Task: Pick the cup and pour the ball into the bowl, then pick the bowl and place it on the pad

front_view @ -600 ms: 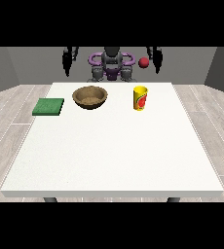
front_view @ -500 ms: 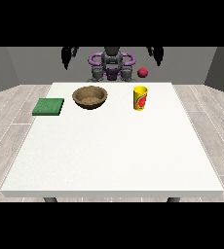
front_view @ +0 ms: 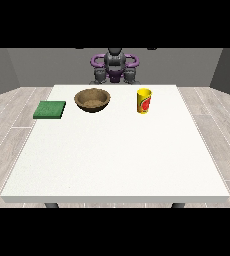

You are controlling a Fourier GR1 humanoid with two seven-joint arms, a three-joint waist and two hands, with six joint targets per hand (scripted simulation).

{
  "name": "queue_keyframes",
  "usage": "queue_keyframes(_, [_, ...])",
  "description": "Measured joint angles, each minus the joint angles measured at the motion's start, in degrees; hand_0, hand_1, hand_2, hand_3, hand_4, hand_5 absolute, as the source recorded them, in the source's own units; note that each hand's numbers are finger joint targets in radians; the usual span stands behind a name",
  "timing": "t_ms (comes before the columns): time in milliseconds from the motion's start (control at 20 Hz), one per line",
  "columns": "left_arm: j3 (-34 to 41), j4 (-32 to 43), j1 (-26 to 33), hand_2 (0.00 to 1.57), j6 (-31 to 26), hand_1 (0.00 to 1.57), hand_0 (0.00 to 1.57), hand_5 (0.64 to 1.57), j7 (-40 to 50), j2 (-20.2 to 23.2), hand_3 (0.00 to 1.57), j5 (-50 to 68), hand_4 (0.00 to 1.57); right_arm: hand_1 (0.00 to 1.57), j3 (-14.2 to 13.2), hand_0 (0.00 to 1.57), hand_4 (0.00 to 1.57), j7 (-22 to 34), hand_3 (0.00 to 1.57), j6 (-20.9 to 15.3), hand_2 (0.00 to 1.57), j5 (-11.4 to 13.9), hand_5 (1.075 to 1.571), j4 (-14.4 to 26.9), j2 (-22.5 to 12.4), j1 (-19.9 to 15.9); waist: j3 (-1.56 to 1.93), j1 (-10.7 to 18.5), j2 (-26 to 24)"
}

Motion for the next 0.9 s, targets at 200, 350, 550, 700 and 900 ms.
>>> queue_keyframes(200, [-0.44,-4.99,-0.88,0.0,2.23,0.0,0.0,1.559,4.72,-0.51,0.0,-0.17,0.57,0.0,-1.05,0.0,0.77,8.16,0.0,-1.15,0.0,-2.03,1.544,-7.7,-1.06,-0.78,0.02,-0.69,1.61])
queue_keyframes(350, [-0.04,-6.52,-4.35,0.0,3.35,0.0,0.0,1.556,5.02,-0.33,0.0,-1.07,0.6,0.0,-2.9,0.0,0.76,8.56,0.0,-1.1,0.0,-3.28,1.551,-11.06,-2.05,-2.36,0.02,-1.04,6.38])
queue_keyframes(550, [0.86,-3.63,-8.48,0.0,3.89,0.0,0.0,1.544,-0.76,-0.69,0.0,-2.64,0.58,0.0,-2.52,0.0,0.73,3.39,0.0,-0.55,0.0,-3.18,1.55,-11.39,-0.88,-3.86,0.02,-2.3,14.24])
queue_keyframes(700, [1.53,-0.59,-10.68,0.0,3.31,0.0,0.0,1.513,-7.61,-0.72,0.0,-3.6,0.55,0.0,-2.03,0.0,0.71,-1.07,0.0,-0.92,0.0,-1.87,1.542,-10.13,0.13,-6.53,0.01,-2.33,21.17])
queue_keyframes(900, [3.31,4.09,-12.08,0.0,1.93,0.0,0.0,1.496,-16.56,0.19,0.0,-4.28,0.55,0.0,-3.18,0.0,0.69,-8.63,0.0,0.88,0.0,-2.51,1.547,-7.19,0.4,-7.2,0.03,-2.6,28.29])
